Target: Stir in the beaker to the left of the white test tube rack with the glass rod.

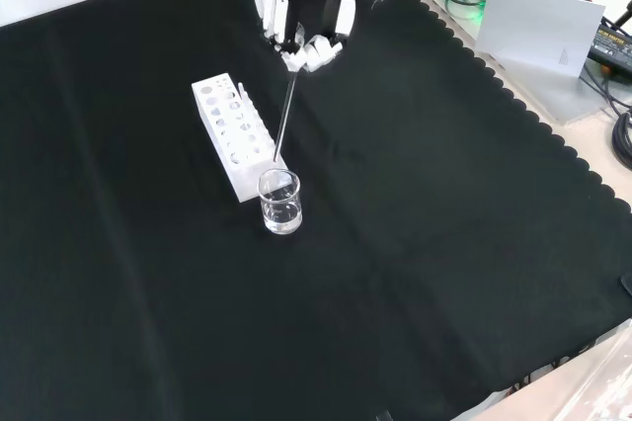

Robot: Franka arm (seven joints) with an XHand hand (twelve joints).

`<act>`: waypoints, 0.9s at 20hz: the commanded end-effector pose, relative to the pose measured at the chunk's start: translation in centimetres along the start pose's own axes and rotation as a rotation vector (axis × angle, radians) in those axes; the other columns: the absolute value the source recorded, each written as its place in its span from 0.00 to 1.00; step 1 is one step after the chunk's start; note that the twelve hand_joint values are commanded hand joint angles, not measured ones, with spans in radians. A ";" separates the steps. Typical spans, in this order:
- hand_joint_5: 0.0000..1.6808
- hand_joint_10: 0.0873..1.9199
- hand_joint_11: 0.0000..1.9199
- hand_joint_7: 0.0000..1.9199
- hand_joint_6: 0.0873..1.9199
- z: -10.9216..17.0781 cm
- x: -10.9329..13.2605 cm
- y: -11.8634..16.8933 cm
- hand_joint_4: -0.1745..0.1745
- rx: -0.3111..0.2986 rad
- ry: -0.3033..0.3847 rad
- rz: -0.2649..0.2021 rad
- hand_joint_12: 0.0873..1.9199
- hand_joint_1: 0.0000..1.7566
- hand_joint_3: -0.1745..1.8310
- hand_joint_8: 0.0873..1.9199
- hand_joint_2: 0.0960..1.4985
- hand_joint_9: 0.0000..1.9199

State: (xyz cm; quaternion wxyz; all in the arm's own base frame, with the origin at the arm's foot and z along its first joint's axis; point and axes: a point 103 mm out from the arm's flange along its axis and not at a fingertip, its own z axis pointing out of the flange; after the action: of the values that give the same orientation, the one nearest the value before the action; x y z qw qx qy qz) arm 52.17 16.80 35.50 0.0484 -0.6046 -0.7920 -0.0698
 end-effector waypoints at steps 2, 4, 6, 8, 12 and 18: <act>0.76 0.35 0.86 0.67 0.24 1.1 1.0 0.0 0.00 0.006 0.005 -0.010 0.28 0.76 0.52 0.50 0.33 0.86; 0.76 0.35 0.86 0.67 0.24 1.3 1.2 0.0 0.00 0.008 0.007 -0.013 0.28 0.76 0.52 0.50 0.33 0.86; 0.76 0.35 0.86 0.67 0.24 1.6 1.3 0.1 0.00 0.012 0.007 -0.018 0.28 0.76 0.52 0.50 0.33 0.86; 0.76 0.35 0.86 0.67 0.24 1.9 1.4 0.3 0.00 0.016 0.002 -0.016 0.28 0.76 0.52 0.50 0.33 0.86; 0.76 0.35 0.86 0.67 0.24 2.2 1.3 0.6 0.00 0.025 -0.001 -0.013 0.29 0.76 0.52 0.50 0.33 0.86; 0.76 0.35 0.86 0.67 0.24 3.5 0.1 2.1 0.00 0.058 0.016 -0.009 0.29 0.76 0.52 0.50 0.33 0.86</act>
State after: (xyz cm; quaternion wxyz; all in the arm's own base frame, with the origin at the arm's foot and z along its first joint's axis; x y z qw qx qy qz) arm 52.53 18.38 33.59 0.0563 -0.6003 -0.7955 -0.0603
